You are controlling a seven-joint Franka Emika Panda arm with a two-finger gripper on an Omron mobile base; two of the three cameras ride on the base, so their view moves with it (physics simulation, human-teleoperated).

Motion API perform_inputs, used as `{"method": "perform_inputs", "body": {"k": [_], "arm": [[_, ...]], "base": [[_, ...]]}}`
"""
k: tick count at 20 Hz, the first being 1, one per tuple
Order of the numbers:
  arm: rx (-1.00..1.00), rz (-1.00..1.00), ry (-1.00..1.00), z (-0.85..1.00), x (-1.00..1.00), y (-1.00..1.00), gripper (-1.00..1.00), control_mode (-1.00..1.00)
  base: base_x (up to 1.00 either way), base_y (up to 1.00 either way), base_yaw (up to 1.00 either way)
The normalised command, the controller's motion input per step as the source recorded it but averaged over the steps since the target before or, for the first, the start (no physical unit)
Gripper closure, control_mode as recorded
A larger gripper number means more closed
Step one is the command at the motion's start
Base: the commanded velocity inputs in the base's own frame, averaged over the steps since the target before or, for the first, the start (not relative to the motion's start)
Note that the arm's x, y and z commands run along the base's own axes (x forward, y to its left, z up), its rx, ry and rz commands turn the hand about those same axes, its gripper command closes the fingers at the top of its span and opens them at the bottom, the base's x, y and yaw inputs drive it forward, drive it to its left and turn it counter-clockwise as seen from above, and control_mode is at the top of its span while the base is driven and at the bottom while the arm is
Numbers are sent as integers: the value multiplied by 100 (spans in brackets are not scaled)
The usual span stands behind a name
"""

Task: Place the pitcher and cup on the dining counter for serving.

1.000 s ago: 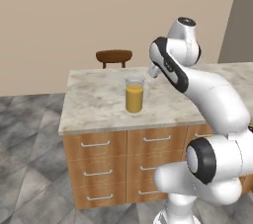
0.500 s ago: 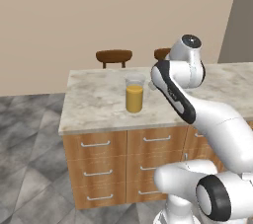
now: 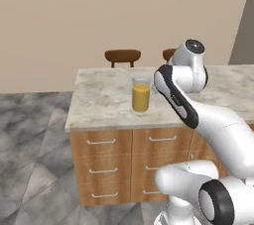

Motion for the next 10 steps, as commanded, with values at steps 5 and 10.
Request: {"method": "perform_inputs", "body": {"k": [5,10], "arm": [[0,0,0,0,0,0,-100,100],[0,0,0,0,0,0,-100,100]], "base": [[-67,0,85],[-11,0,100]]}}
